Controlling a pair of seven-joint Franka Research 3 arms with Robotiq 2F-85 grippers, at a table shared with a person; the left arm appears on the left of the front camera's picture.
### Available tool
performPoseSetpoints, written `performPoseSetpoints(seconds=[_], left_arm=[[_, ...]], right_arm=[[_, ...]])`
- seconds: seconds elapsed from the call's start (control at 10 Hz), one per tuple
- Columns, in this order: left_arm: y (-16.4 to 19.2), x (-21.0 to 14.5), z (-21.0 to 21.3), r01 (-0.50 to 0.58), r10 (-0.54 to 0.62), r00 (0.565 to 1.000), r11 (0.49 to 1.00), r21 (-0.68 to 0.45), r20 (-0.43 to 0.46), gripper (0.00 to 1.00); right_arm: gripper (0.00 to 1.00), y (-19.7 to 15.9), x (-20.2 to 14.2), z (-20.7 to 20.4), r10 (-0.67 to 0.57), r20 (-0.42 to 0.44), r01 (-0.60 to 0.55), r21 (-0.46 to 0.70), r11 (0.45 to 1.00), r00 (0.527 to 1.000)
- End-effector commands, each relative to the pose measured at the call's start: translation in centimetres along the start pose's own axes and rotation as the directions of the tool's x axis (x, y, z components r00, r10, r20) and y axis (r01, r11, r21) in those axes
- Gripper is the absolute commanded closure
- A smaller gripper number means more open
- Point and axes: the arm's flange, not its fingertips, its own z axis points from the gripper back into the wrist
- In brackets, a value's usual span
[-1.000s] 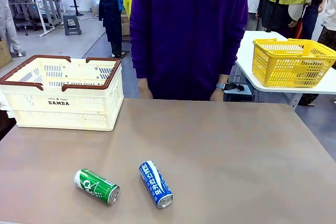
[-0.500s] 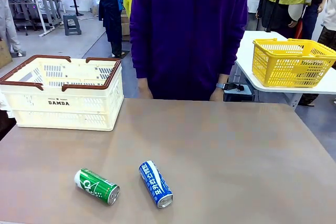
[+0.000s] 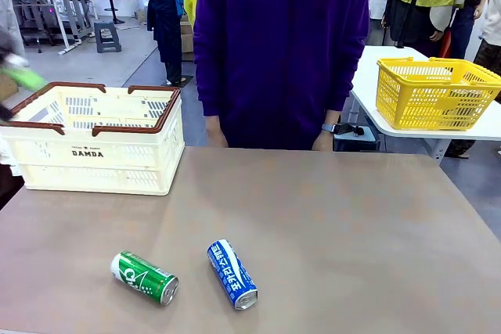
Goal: Place the drinks into the Shopping basket.
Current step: Pick up one drink and place it into the Shopping basket.
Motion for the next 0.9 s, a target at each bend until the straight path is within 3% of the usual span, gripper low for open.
performPoseSetpoints(seconds=[0.0, 0.1, 0.2, 0.3, 0.4, 0.5, 0.8], left_arm=[[-7.1, 0.1, -11.0, 0.107, -0.105, 0.994, 0.971, 0.214, -0.018, 0.00], [-8.9, -1.1, -15.5, 0.156, -0.142, 0.987, 0.949, 0.272, -0.070, 0.00], [-10.0, -2.1, -19.2, 0.161, -0.160, 0.987, 0.932, 0.326, -0.028, 0.00], [-10.1, -2.9, -22.0, 0.159, -0.151, 0.987, 0.930, 0.331, -0.051, 0.00], [-9.2, -2.2, -22.5, 0.137, -0.108, 0.985, 0.962, 0.237, -0.132, 0.00], [-11.6, -4.4, -20.8, 0.204, -0.194, 0.979, 0.920, 0.334, -0.063, 0.00], [-11.6, -4.4, -20.8, 0.204, -0.194, 0.979, 0.920, 0.334, -0.063, 0.00]], right_arm=[[0.00, 0.1, -0.1, 0.1, 0.000, 0.005, 0.000, -0.009, 1.000, 1.000], [0.00, 0.1, -0.1, 0.1, 0.000, 0.005, 0.000, -0.009, 1.000, 1.000], [0.00, 0.1, -0.1, 0.1, 0.000, 0.005, 0.000, -0.009, 1.000, 1.000], [0.00, 0.1, -0.1, 0.1, 0.000, 0.005, 0.000, -0.009, 1.000, 1.000], [0.00, 0.1, -0.1, 0.1, 0.000, 0.005, 0.000, -0.009, 1.000, 1.000], [0.00, 0.1, -0.1, 0.1, 0.000, 0.005, 0.000, -0.009, 1.000, 1.000], [0.00, 0.1, -0.1, 0.1, 0.000, 0.005, 0.000, -0.009, 1.000, 1.000]])
